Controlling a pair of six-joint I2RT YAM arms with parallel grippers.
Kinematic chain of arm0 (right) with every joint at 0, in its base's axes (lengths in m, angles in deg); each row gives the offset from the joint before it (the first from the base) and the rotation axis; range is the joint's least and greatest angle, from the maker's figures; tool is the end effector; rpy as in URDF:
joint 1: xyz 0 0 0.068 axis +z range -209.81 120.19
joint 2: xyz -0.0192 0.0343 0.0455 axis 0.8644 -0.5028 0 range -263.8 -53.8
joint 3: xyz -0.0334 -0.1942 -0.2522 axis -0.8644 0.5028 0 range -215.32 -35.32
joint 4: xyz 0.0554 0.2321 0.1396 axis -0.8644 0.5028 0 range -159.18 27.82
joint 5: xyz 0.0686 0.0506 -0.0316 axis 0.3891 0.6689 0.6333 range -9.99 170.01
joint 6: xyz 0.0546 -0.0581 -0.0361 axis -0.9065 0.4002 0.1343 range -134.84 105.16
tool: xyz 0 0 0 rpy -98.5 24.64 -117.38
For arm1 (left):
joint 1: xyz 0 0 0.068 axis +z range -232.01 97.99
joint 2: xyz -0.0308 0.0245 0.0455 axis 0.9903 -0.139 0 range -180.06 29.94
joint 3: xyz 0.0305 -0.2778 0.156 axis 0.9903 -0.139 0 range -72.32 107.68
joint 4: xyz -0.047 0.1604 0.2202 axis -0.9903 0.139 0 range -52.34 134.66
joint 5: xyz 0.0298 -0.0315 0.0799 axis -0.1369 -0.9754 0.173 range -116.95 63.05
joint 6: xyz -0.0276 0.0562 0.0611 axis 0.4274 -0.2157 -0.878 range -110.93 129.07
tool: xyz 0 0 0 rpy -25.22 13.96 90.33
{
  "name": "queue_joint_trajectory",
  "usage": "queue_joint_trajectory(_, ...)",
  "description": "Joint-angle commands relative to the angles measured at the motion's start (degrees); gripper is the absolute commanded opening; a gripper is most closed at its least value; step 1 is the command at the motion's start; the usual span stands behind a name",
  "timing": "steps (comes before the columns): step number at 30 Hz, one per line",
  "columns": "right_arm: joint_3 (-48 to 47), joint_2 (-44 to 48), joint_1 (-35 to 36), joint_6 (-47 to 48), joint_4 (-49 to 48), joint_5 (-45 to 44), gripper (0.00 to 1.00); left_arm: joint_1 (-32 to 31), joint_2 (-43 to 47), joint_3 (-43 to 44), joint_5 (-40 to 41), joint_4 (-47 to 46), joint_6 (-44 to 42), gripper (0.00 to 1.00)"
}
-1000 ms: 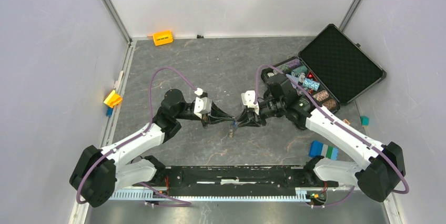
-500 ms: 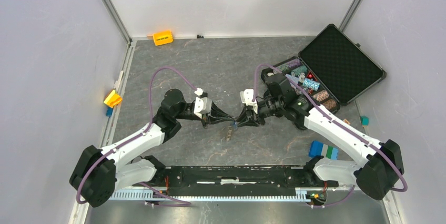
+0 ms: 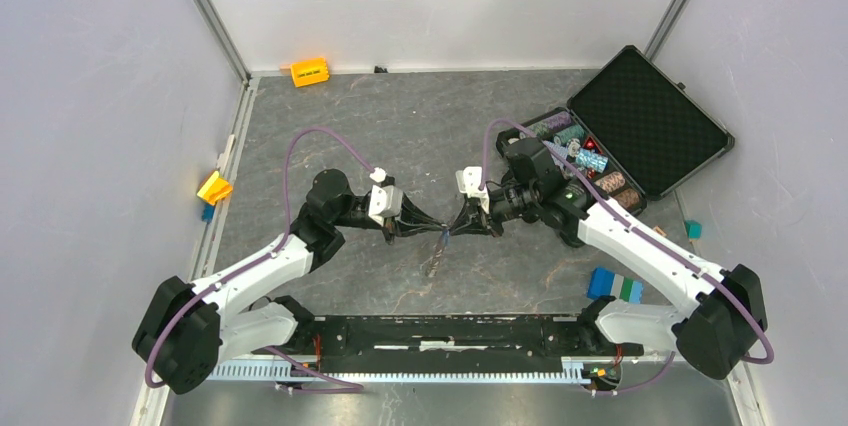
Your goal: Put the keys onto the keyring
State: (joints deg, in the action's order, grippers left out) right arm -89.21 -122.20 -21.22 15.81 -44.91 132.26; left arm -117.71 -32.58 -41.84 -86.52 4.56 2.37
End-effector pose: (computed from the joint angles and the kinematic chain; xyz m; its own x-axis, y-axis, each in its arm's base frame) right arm 0.1706 0.2148 0.3208 0.0192 -0.3840 -0.9231 -0.9925 -0.1185 0.0286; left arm 0.1575 -0.1955 0.3053 0.1310 -0.0213 -0.9912 0.9871 -0.0899 0.1324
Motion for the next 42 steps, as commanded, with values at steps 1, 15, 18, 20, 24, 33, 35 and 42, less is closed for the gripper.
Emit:
queue_joint_trajectory(1, -1.85, -0.54, -0.19, -0.75, -1.63, -0.39, 0.02, 0.28, 0.91, 0.54, -2.24, -1.66, -0.86, 0.02)
queue_joint_trajectory(15, -0.74, -3.54, -0.01, -4.42, -4.96, 2.9, 0.0, 0.19, 0.63, -0.79, -4.51, -7.33, 0.19, 0.02)
queue_joint_trajectory(18, -1.3, -3.92, 0.04, -4.62, -4.96, 3.2, 0.0, 0.15, 0.81, -1.12, -4.51, -7.12, -0.2, 0.02)
queue_joint_trajectory(20, -1.44, -3.94, 0.08, -4.51, -4.77, 3.3, 0.0, 0.17, 0.91, -1.13, -4.34, -6.43, -0.6, 0.02)
queue_joint_trajectory(24, -0.96, -3.18, 0.08, -4.02, -4.66, 2.2, 0.0, 0.2, 1.18, -1.19, -4.11, -5.75, -1.04, 0.02)
queue_joint_trajectory(33, -0.3, -0.16, 0.0, -1.19, -2.58, -0.77, 0.21, 0.26, 1.51, -1.08, -3.15, -4.99, -0.79, 0.02)
queue_joint_trajectory(35, 0.3, 1.64, 0.0, -0.29, -2.39, -1.59, 0.28, 0.24, 1.45, -1.04, -2.47, -4.88, -0.67, 0.02)
queue_joint_trajectory(42, 0.14, 5.35, 0.0, 0.88, -2.17, -0.55, 0.32, 0.27, 0.4, -0.77, -1.04, -6.84, 2.1, 0.02)
